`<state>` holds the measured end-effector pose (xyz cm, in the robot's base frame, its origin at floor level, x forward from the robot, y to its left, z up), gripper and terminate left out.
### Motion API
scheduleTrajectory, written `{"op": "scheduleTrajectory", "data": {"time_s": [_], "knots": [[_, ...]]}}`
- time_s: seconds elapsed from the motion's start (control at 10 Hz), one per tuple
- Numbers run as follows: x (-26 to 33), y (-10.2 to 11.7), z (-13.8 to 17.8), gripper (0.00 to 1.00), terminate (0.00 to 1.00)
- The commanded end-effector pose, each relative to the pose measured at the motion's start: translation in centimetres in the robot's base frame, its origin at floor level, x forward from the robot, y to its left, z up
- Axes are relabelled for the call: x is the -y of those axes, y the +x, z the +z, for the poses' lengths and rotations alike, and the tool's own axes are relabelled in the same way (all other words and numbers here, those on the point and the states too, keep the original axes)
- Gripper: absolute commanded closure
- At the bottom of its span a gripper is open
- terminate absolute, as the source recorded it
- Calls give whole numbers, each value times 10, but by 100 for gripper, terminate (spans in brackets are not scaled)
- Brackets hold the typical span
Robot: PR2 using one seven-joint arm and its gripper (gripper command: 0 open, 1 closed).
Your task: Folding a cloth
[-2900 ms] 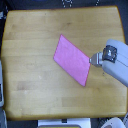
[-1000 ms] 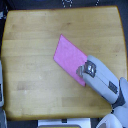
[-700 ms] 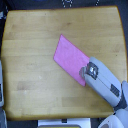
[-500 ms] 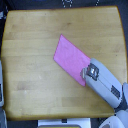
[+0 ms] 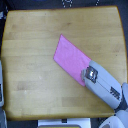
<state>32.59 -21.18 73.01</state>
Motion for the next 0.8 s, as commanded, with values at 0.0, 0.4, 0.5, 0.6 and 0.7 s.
{"op": "scheduleTrajectory", "data": {"time_s": [0.0, 0.4, 0.5, 0.6, 0.7], "knots": [[-24, 10, -15, 100, 0], [-22, 36, 6, 100, 0], [-20, 46, 17, 100, 0], [-13, 57, 37, 100, 0], [-14, 62, 46, 100, 0]]}}
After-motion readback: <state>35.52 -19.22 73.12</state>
